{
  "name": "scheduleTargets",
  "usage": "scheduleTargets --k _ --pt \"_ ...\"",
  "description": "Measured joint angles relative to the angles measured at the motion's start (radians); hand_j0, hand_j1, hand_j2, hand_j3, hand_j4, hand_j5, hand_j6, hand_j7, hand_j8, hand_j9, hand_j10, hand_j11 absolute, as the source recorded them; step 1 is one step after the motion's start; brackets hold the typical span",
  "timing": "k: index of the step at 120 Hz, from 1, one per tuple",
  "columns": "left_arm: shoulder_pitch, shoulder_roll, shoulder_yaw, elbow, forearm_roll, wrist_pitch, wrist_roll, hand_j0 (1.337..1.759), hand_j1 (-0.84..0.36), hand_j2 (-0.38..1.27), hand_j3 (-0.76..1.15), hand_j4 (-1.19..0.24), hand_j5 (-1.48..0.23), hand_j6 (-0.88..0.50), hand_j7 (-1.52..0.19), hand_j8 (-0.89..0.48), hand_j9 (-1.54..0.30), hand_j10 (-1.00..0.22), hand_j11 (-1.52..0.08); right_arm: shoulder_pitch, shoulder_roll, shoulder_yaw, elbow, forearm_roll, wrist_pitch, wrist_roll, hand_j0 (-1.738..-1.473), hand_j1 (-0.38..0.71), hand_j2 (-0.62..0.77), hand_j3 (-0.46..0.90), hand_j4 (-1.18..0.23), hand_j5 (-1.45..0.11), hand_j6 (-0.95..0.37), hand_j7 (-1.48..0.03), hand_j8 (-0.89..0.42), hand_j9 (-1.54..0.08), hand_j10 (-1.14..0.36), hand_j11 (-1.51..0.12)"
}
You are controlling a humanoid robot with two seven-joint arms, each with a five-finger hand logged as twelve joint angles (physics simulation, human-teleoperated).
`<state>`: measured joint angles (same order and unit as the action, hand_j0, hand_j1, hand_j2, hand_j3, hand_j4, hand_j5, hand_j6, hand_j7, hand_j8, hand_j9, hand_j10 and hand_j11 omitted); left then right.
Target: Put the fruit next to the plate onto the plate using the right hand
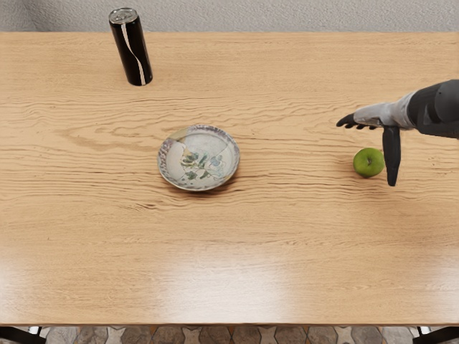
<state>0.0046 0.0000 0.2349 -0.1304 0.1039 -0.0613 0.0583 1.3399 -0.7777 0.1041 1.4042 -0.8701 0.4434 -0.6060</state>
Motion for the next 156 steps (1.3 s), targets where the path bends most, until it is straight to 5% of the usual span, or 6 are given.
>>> scheduleTargets --k 44,99,156 --pt "0.0 0.0 0.0 0.0 0.0 0.0 0.0 1.658 0.06 0.05 0.0 -0.24 -0.32 -0.24 -0.32 -0.24 -0.32 -0.24 -0.32 -0.138 0.055 0.002 -0.012 -0.145 -0.283 -0.005 -1.658 -0.31 -0.01 0.0 -0.04 -0.05 -0.04 -0.05 -0.04 -0.05 -0.04 -0.05" --pt "0.0 0.0 0.0 0.0 0.0 0.0 0.0 1.658 0.06 0.05 0.0 -0.24 -0.32 -0.25 -0.32 -0.24 -0.32 -0.24 -0.32 -0.228 0.101 0.0 -0.056 -0.244 -0.377 -0.005 -1.658 -0.1 -0.04 0.0 -0.22 -0.28 -0.22 -0.28 -0.22 -0.28 -0.22 -0.28" --pt "0.0 0.0 0.0 0.0 0.0 0.0 0.0 1.658 0.06 0.05 0.0 -0.24 -0.32 -0.25 -0.32 -0.24 -0.32 -0.24 -0.32 -0.278 0.126 -0.01 -0.102 -0.294 -0.459 -0.005 -1.658 -0.02 -0.05 0.0 -0.28 -0.36 -0.28 -0.36 -0.28 -0.36 -0.28 -0.36"
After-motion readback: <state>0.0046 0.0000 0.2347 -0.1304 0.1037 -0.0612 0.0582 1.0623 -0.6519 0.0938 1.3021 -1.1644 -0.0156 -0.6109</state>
